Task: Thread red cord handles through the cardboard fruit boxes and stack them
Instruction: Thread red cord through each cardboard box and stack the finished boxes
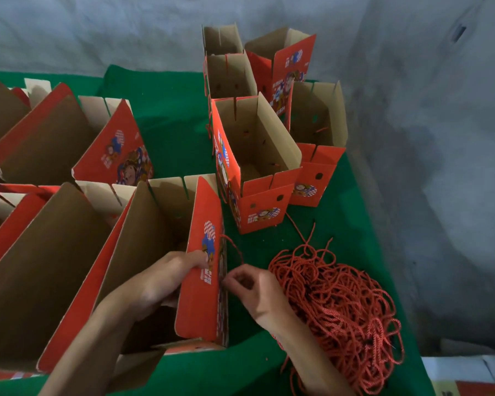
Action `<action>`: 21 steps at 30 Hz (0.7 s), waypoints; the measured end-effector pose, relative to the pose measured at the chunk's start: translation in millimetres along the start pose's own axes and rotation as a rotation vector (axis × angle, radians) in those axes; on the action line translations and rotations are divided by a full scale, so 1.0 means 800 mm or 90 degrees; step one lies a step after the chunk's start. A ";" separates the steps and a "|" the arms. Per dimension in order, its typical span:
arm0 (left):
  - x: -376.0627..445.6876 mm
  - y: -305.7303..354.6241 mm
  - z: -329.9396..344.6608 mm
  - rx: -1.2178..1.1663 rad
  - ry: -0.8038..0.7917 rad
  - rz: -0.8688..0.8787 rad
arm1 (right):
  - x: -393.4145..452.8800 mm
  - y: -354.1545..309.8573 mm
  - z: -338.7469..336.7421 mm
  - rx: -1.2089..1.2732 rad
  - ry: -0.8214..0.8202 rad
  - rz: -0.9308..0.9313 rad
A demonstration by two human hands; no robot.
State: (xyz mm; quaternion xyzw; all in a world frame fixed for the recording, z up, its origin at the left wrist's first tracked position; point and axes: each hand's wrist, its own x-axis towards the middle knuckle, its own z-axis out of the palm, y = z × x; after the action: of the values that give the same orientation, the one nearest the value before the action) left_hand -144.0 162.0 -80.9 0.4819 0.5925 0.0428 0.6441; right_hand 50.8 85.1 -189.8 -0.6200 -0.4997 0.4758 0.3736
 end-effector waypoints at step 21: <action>-0.004 -0.001 0.004 -0.027 -0.084 0.067 | -0.022 -0.012 -0.001 0.024 0.029 -0.047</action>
State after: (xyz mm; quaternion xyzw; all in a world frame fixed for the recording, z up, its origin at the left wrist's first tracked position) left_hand -142.7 157.7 -79.9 0.5006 0.5214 0.0574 0.6887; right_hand 48.5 70.2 -177.0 -0.6046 -0.5047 0.4566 0.4138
